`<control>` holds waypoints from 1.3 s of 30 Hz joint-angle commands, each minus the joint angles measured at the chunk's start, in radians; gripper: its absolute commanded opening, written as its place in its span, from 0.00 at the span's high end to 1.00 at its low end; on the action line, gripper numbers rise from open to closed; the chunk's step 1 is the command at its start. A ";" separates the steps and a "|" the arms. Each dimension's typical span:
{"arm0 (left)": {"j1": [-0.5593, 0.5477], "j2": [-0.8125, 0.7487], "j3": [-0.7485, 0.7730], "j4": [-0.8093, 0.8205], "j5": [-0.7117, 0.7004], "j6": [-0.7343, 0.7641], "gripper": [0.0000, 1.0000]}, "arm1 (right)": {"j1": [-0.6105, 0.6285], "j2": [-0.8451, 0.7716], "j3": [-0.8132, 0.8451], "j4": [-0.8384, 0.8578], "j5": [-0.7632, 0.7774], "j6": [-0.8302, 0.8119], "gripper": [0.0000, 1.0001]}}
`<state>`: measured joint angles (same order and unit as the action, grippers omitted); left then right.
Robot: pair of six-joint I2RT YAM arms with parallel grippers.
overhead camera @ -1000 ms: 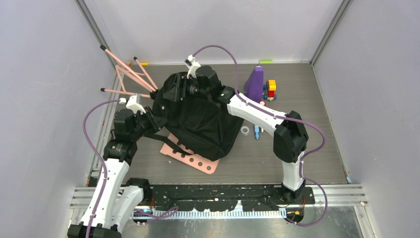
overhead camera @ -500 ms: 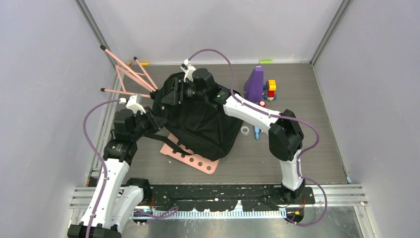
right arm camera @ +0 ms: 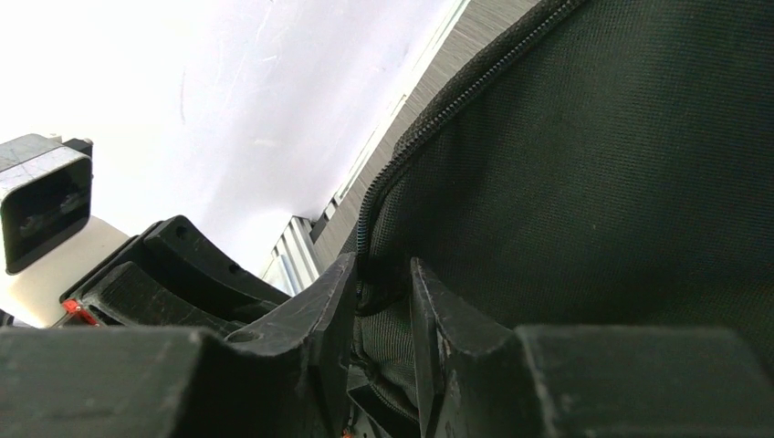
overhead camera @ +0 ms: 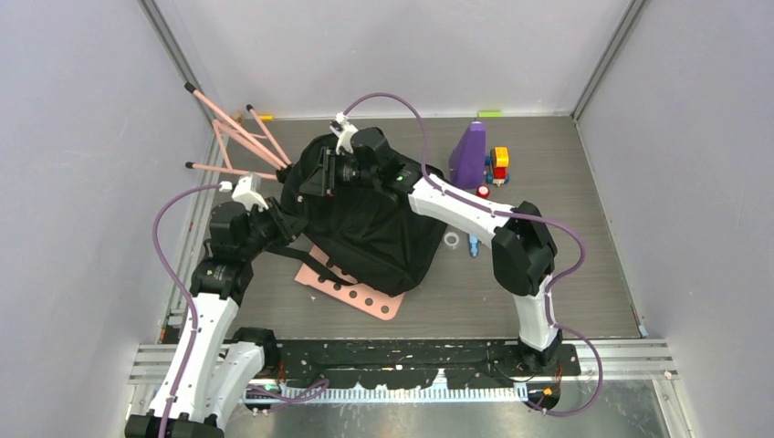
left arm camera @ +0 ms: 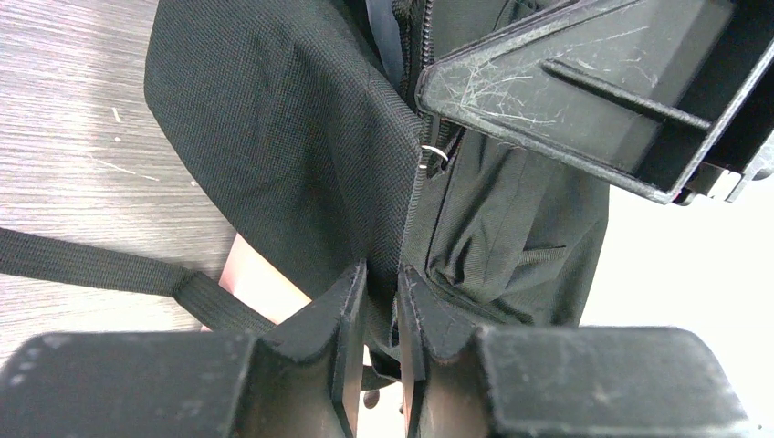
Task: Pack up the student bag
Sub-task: Zip the student bag at the center of the board.
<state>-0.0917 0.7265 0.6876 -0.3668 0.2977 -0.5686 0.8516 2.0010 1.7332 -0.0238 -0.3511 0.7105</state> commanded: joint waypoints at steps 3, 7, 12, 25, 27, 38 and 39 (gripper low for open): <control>-0.002 -0.010 -0.003 0.031 0.003 0.010 0.80 | 0.009 -0.093 0.002 -0.002 0.066 -0.043 0.65; -0.002 -0.007 -0.003 0.031 0.006 0.011 0.81 | 0.014 -0.100 0.003 -0.007 0.086 -0.054 0.70; -0.002 -0.006 -0.009 0.033 0.014 0.014 0.81 | 0.020 -0.121 -0.006 0.011 0.104 -0.069 0.97; -0.003 -0.006 -0.037 0.011 0.146 0.091 0.92 | 0.119 -0.119 0.057 0.076 0.260 -0.396 0.99; -0.003 -0.002 -0.040 0.015 0.179 0.081 0.95 | 0.155 -0.092 0.117 0.043 0.364 -0.490 0.99; -0.003 -0.052 -0.044 -0.128 0.104 -0.015 1.00 | 0.185 0.119 0.401 -0.068 0.857 -0.849 0.99; -0.003 -0.063 -0.057 -0.123 0.111 -0.032 1.00 | 0.185 0.122 0.404 -0.060 0.879 -0.863 0.99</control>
<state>-0.0864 0.7040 0.6720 -0.3744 0.3576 -0.5320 1.0565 2.1185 2.0594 -0.1928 0.2867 0.0158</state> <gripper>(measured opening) 0.099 0.034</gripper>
